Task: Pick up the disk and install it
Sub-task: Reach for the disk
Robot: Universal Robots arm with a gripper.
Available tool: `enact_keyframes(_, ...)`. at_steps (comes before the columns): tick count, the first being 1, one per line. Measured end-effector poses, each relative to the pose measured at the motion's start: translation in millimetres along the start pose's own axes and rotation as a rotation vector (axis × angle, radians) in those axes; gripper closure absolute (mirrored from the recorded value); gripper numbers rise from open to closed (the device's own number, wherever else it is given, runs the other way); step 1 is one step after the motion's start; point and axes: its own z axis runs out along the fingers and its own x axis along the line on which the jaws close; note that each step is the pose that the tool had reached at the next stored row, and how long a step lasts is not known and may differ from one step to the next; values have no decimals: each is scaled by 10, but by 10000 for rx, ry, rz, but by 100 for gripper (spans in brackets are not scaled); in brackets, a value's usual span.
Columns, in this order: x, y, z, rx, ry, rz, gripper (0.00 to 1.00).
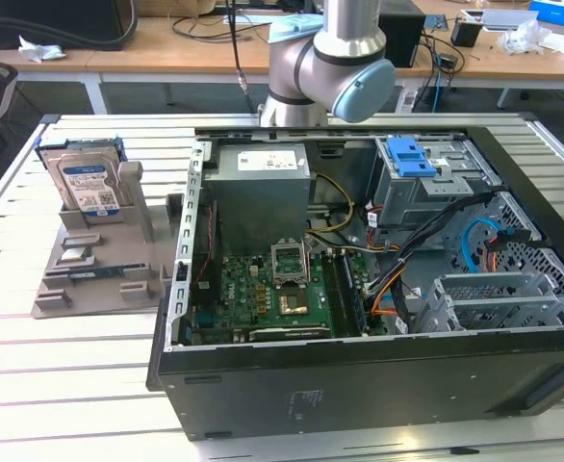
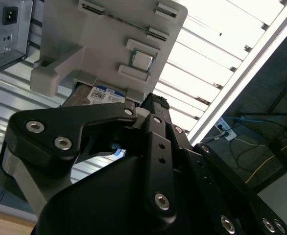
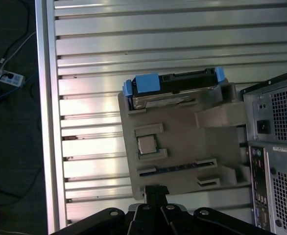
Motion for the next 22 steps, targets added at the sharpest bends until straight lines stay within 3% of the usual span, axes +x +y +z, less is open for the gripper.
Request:
enact_keyframes(6,17,95,6,0,0,-2,89)
enact_keyframes(15,114,391,30,2,0,0,89)
enact_keyframes(22,130,569,68,87,-6,-12,89)
